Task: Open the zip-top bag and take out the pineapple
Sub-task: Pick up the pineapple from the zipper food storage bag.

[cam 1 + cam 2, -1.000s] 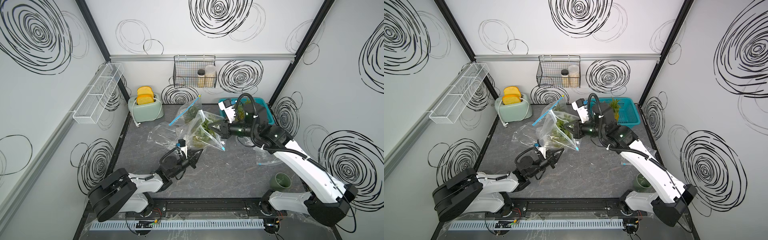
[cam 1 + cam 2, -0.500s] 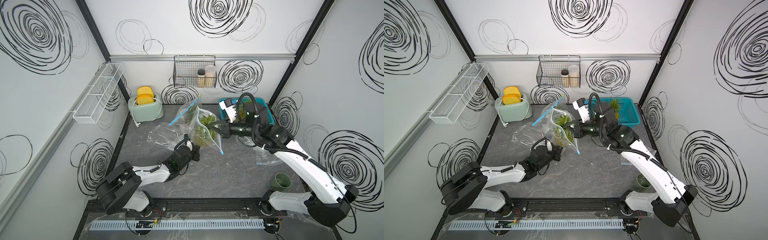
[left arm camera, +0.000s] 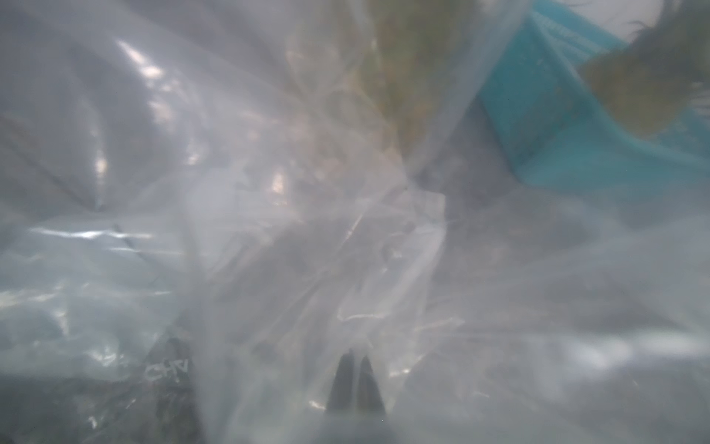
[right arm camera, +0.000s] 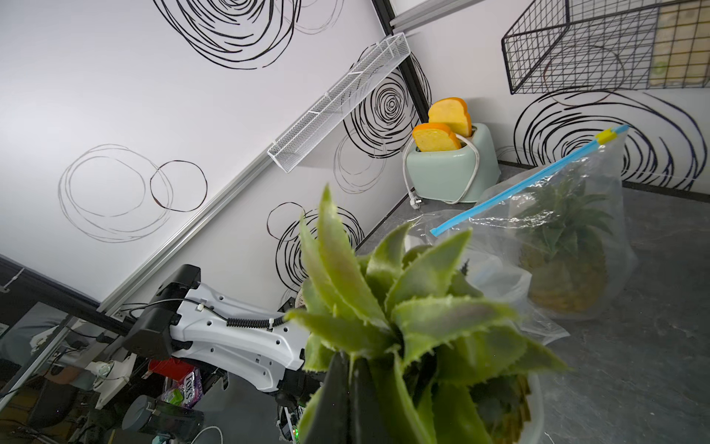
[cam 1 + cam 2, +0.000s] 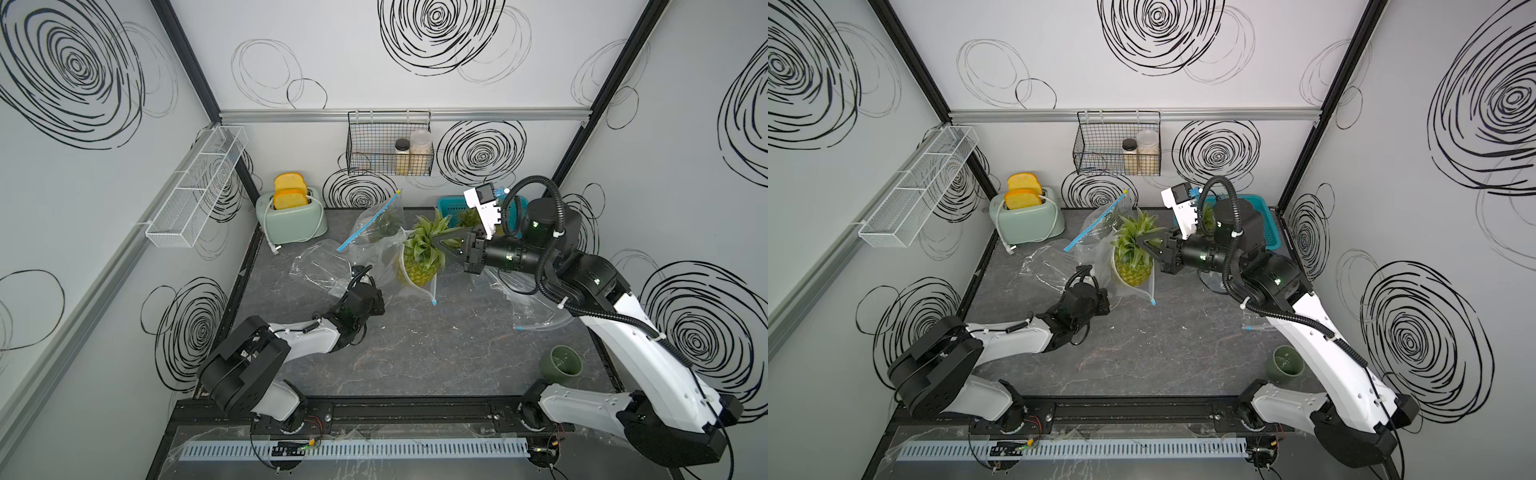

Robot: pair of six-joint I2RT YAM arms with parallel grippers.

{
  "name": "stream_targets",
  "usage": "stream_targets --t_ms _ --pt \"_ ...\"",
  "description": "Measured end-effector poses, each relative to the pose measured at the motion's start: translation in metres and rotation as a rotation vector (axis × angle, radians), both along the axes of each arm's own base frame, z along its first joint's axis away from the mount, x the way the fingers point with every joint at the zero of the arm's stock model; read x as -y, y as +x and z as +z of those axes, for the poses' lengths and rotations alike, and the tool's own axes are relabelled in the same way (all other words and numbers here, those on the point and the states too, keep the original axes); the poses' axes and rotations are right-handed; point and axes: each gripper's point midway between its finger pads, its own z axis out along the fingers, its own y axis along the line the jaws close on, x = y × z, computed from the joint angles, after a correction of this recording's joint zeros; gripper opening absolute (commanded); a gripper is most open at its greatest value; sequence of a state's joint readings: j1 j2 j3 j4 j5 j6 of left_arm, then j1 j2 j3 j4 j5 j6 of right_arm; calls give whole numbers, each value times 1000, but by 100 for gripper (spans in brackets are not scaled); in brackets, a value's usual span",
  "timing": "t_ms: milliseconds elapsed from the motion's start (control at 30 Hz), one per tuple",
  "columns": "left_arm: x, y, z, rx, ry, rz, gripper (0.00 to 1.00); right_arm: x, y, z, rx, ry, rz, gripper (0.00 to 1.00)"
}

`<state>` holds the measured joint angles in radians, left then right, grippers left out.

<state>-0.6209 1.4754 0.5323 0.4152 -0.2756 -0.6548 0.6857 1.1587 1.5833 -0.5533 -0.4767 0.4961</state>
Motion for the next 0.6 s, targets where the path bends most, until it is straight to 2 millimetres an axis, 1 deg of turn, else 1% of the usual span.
stream_targets --t_ms 200,333,533,600 --pt "-17 1 -2 -22 15 73 0 7 1 -9 -22 -37 -17 0" --pt "-30 3 1 -25 9 128 0 12 4 -15 -27 -60 -34 0" --pt "-53 8 6 -28 -39 224 0 21 6 -21 -49 -90 -57 0" --pt "-62 6 6 -28 -62 259 0 23 5 -23 -51 -98 -60 0"
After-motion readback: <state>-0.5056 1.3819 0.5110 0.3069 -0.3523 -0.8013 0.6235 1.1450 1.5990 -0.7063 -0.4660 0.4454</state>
